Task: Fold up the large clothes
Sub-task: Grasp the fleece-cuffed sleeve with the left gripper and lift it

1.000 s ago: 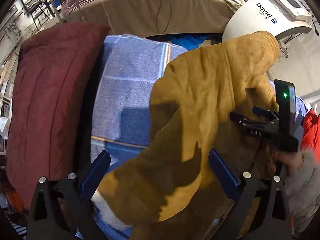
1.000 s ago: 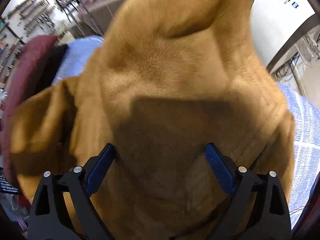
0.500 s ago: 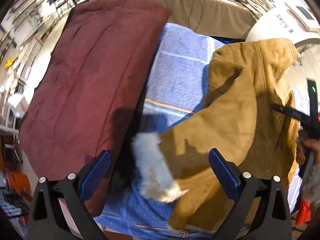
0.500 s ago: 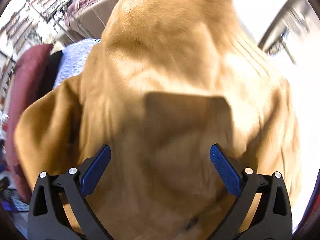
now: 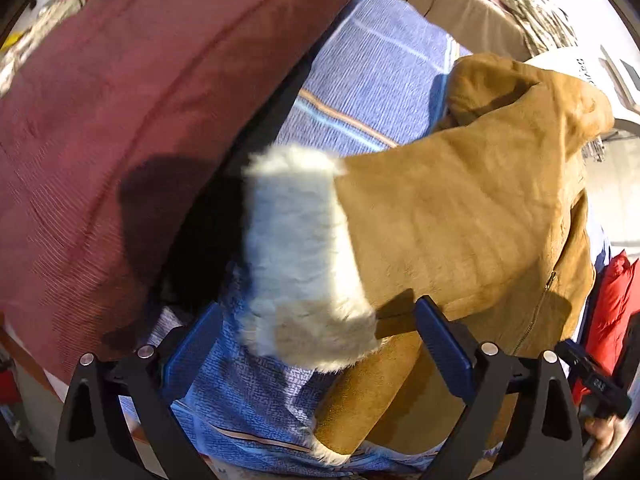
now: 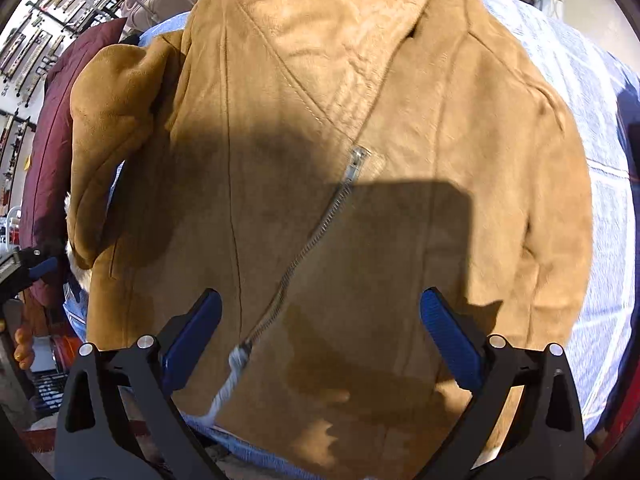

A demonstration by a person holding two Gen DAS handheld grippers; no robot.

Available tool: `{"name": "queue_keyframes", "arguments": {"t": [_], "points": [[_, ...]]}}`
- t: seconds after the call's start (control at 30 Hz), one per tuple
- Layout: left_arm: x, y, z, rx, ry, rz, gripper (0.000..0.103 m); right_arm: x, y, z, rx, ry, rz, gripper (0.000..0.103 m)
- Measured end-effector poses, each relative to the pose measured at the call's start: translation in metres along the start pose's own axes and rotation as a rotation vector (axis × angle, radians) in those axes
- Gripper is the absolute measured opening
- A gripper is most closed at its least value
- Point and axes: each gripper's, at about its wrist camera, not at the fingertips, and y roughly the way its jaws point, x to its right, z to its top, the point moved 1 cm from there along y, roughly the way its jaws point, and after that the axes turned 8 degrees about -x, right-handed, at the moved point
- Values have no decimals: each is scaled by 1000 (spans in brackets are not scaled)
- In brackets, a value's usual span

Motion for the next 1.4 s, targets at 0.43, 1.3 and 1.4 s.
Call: {"name": "queue_keyframes", "arguments": {"t": [0.43, 1.3, 1.4], "points": [[-35, 31, -22, -33, -376, -465, 90, 22, -9, -54, 13, 86, 1, 98], [34, -10, 36, 214, -156, -323, 24, -1, -25, -62, 55, 4, -67, 98], [66, -70, 44, 380, 1, -252, 23, 8, -30, -60, 73, 33, -65, 98]]}}
